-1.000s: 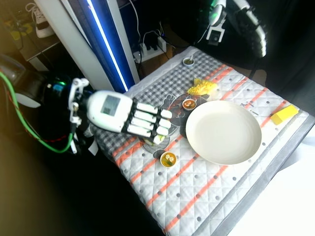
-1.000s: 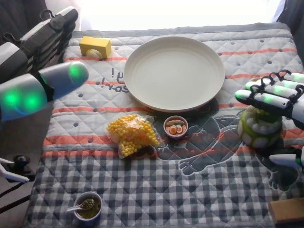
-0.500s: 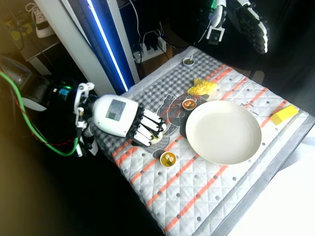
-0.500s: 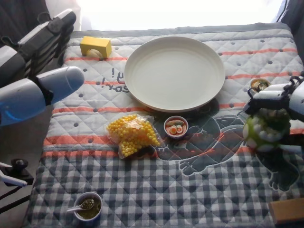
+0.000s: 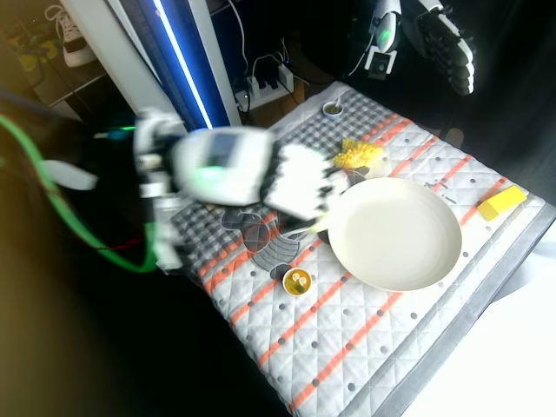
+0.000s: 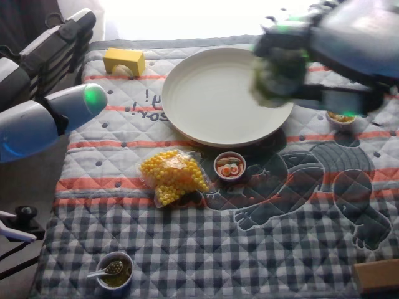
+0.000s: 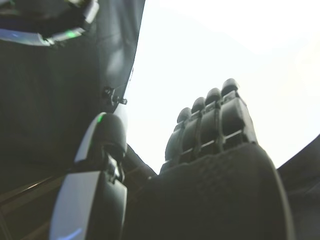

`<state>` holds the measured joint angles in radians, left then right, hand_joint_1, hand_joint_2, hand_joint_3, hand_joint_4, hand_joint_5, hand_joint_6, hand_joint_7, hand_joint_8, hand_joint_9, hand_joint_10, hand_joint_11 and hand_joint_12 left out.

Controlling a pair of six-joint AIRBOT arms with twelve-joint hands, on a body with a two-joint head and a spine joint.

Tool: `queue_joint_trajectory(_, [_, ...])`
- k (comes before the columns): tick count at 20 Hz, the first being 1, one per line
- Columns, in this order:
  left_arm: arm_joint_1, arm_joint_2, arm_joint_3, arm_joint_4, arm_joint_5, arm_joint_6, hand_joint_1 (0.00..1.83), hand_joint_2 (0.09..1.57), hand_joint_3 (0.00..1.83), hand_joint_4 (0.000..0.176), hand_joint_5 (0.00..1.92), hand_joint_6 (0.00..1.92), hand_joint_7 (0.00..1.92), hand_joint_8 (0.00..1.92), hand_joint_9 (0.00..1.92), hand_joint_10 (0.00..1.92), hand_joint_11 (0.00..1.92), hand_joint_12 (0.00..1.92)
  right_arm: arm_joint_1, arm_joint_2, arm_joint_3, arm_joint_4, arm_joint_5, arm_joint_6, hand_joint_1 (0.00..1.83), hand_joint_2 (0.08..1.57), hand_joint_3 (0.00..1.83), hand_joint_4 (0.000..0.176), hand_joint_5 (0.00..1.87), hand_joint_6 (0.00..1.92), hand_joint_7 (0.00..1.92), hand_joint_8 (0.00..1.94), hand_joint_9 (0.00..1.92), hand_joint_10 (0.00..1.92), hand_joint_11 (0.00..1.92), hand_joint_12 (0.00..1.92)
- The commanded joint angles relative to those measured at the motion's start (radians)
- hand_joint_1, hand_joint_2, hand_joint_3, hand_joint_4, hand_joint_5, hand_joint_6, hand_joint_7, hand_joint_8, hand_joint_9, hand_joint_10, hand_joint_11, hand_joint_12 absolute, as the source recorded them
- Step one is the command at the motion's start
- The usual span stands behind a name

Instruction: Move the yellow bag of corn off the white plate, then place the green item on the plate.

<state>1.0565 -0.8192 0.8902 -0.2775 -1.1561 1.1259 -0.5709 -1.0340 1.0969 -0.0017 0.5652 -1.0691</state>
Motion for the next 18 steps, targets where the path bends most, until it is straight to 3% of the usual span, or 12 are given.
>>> queue_joint_trajectory(1, [-0.01,-0.004,0.006,-0.002,-0.125,-0.006,0.54,1.31,0.01,0.0,0.0,0.0,0.0,0.0,0.0,0.0,0.01,0.0,0.04,-0.044,0.045,0.011,0.032,-0.002,1.18,1.29,0.0,0.0,0.59,1.35,0.76,1.6,0.74,1.69,0.74,1.92])
queue_joint_trajectory(2, [-0.01,-0.005,0.006,-0.004,-0.126,-0.006,0.53,1.33,0.01,0.0,0.0,0.0,0.0,0.0,0.0,0.0,0.01,0.0,0.063,-0.088,0.083,0.017,-0.007,-0.002,1.12,1.31,0.01,0.0,0.65,1.47,0.62,1.57,0.54,1.49,0.49,1.88])
queue_joint_trajectory(6, [-0.01,-0.022,0.02,-0.006,-0.125,-0.019,0.62,1.31,0.0,0.0,0.04,0.01,0.0,0.0,0.0,0.0,0.0,0.0,0.084,-0.206,0.197,0.05,-0.115,-0.002,1.27,1.3,0.0,0.0,0.55,1.41,0.65,1.57,0.67,1.7,0.54,1.9])
queue_joint_trajectory(7, [-0.011,-0.023,0.021,-0.006,-0.126,-0.02,0.62,1.31,0.0,0.0,0.05,0.01,0.0,0.0,0.0,0.0,0.01,0.01,0.085,-0.217,0.207,0.054,-0.126,-0.002,1.11,1.23,0.0,0.0,0.33,1.02,0.43,1.01,0.4,1.33,0.24,1.82])
queue_joint_trajectory(8, [-0.011,-0.023,0.021,-0.006,-0.127,-0.022,0.62,1.31,0.0,0.0,0.05,0.01,0.0,0.0,0.0,0.0,0.0,0.0,0.086,-0.217,0.207,0.055,-0.13,-0.002,0.89,1.21,0.0,0.037,0.13,0.52,0.2,0.54,0.12,1.01,0.05,1.72])
queue_joint_trajectory(9, [-0.011,-0.023,0.022,-0.006,-0.13,-0.025,0.62,1.31,0.0,0.0,0.04,0.01,0.0,0.0,0.0,0.0,0.0,0.0,0.089,-0.214,0.202,0.055,-0.13,-0.002,0.83,1.19,0.0,0.072,0.03,0.18,0.04,0.12,0.02,0.41,0.01,1.22])
queue_joint_trajectory(10, [-0.011,-0.023,0.023,-0.006,-0.131,-0.025,0.62,1.32,0.0,0.0,0.03,0.0,0.0,0.0,0.0,0.0,0.0,0.0,0.09,-0.214,0.195,0.055,-0.129,-0.003,0.79,1.17,0.0,0.086,0.01,0.04,0.01,0.02,0.0,0.08,0.0,0.78])
queue_joint_trajectory(11, [-0.011,-0.023,0.024,-0.006,-0.131,-0.025,0.6,1.32,0.0,0.0,0.01,0.0,0.0,0.0,0.0,0.0,0.0,0.0,0.09,-0.214,0.191,0.055,-0.127,-0.003,0.7,1.15,0.0,0.089,0.0,0.01,0.0,0.0,0.0,0.02,0.0,0.16])
queue_joint_trajectory(12, [-0.011,-0.023,0.025,-0.006,-0.134,-0.025,0.59,1.33,0.01,0.0,0.01,0.0,0.0,0.0,0.0,0.0,0.0,0.0,0.091,-0.208,0.181,0.055,-0.114,-0.003,0.66,1.13,0.0,0.097,0.0,0.0,0.0,0.0,0.0,0.0,0.0,0.03])
queue_joint_trajectory(15, [-0.011,-0.017,0.024,-0.008,-0.144,-0.026,0.58,1.33,0.0,0.0,0.0,0.0,0.0,0.0,0.0,0.0,0.0,0.0,0.091,-0.137,0.108,0.061,-0.019,-0.003,0.51,1.09,0.0,0.116,0.0,0.0,0.0,0.0,0.0,0.0,0.0,0.0])
queue_joint_trajectory(17, [-0.014,-0.012,0.023,-0.01,-0.155,-0.028,0.5,1.33,0.0,0.0,0.0,0.0,0.0,0.0,0.0,0.0,0.0,0.0,0.091,-0.053,0.031,0.06,0.062,-0.003,0.44,1.11,0.0,0.099,0.0,0.0,0.0,0.0,0.0,0.0,0.04,0.02])
queue_joint_trajectory(18, [-0.02,-0.007,0.022,-0.01,-0.159,-0.029,0.47,1.33,0.0,0.0,0.0,0.0,0.0,0.0,0.0,0.0,0.0,0.0,0.08,-0.007,-0.007,0.059,0.108,-0.003,0.43,1.09,0.01,0.077,0.0,0.0,0.0,0.0,0.0,0.0,0.01,0.56])
